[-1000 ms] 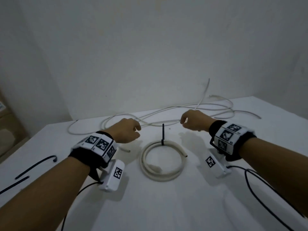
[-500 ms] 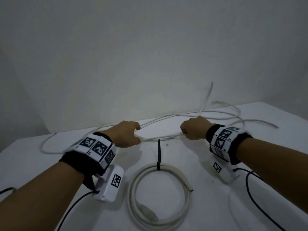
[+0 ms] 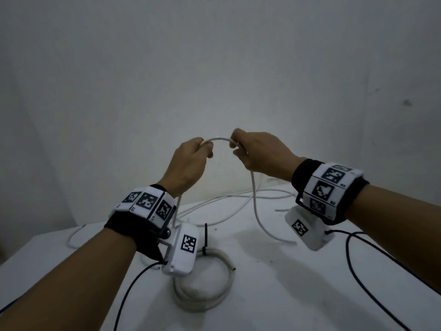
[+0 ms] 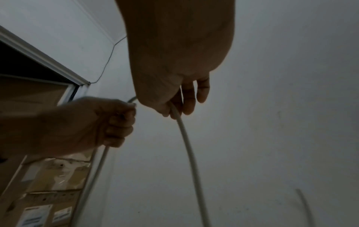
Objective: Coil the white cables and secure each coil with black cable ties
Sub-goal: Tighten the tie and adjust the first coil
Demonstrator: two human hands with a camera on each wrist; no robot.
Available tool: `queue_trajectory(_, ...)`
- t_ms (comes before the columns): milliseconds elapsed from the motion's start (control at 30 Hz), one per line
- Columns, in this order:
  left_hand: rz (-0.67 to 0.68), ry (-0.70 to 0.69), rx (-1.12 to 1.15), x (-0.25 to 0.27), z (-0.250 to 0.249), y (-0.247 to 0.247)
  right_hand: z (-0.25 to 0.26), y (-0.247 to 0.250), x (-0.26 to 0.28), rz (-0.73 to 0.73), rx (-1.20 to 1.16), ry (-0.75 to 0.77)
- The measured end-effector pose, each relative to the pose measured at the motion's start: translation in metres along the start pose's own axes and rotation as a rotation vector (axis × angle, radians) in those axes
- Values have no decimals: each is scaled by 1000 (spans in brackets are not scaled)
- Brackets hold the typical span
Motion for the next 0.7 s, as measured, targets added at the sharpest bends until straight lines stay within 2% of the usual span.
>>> queue_trajectory(67,-30,29,110,1,-18,14,-10,12,19,100,-12,-109)
queue_trajectory(200,-67,105,337,11,-50,38,-32,12,76,482,-85,-436)
queue_trajectory(267,-43,149,444,18,-59,42,-38,8,102,581,-180,-546)
queue_trajectory(333,20,204,565,32,-66,39,-38,15,120,508,-359,-603)
queue_trajectory(400,77,225,638,48,-73,31,-33,31,129,317,-616,-626)
queue_trajectory(500,82,183,566,69,-75,21,-16,54,135,53,-1005,-604)
queue_trajectory(600,51,187,457,85,-66,13,0,63,141,-144,-1324,-622)
queue_trajectory(700,76,232,455,103,-59,-3,14,59,145,-302,-1566,-628)
Point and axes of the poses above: each hand's wrist, its own x-axis away from the middle knuckle, its own y-axis out of the back of the hand, z = x × y, the point moved 5 cm from there along -x, towards the middle knuckle, and after that the axes turned 7 degrees about -x, right-handed, at the moved point
